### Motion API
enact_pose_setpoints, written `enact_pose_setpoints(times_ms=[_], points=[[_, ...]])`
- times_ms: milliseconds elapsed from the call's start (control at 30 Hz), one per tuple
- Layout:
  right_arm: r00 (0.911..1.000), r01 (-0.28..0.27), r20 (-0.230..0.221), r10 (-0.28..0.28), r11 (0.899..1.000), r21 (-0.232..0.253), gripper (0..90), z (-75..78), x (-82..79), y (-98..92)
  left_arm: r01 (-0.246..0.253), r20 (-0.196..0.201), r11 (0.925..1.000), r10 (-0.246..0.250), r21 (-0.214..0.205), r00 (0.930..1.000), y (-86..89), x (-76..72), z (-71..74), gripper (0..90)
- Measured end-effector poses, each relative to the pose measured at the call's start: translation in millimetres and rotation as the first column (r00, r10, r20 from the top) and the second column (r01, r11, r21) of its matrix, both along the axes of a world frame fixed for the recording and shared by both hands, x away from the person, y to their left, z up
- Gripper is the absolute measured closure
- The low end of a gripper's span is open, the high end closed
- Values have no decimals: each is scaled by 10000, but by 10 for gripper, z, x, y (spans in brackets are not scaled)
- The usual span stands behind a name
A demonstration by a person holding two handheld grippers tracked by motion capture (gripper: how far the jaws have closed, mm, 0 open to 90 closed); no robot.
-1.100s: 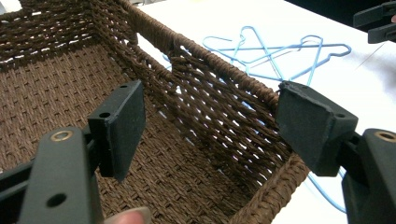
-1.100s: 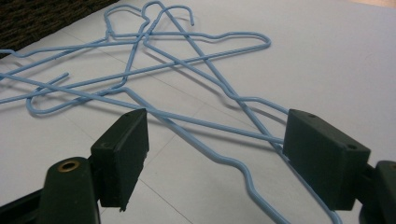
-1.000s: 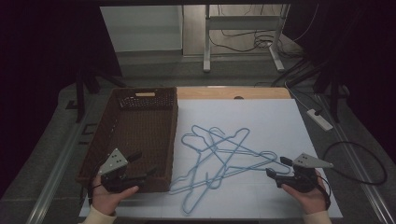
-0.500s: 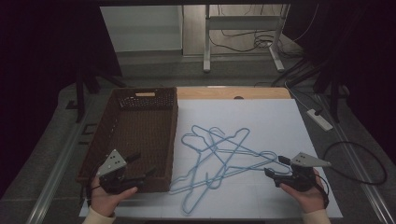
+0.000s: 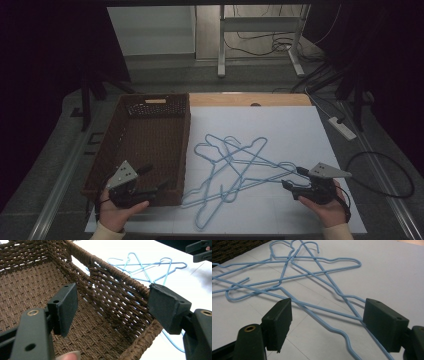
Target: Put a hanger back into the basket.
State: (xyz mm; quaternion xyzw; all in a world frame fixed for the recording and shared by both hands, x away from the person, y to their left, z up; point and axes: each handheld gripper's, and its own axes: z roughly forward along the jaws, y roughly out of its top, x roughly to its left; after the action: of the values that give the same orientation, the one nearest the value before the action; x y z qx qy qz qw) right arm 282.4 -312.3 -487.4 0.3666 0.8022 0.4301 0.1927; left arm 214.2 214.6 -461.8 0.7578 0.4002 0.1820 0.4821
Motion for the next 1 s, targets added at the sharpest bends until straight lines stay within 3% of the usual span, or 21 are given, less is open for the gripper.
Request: enact_pose_setpoints(times_ms=[300, 600, 767, 833, 1000], points=[[9998, -156, -80, 155, 9998, -155, 246, 46, 74, 59, 41, 14, 10000, -41, -13, 10000, -6, 3, -1, 254], [9967, -787, -283, 762, 9918, -1003, 252, 213, 342, 296, 192, 48, 9998, -191, -80, 9998, -23, -4, 11, 254], [9892, -1422, -578, 1344, 9762, -1640, 275, 280, 579, 516, 242, 58, 9997, -242, -72, 9997, -41, -8, 17, 255], [9880, -1500, -629, 1412, 9741, -1692, 278, 287, 602, 541, 239, 56, 9997, -239, -67, 9997, -41, -7, 15, 254], [9742, -2158, -1122, 1959, 9541, -2079, 307, 277, 741, 722, 255, 29, 9996, -255, -69, 9997, -42, -6, 12, 254]])
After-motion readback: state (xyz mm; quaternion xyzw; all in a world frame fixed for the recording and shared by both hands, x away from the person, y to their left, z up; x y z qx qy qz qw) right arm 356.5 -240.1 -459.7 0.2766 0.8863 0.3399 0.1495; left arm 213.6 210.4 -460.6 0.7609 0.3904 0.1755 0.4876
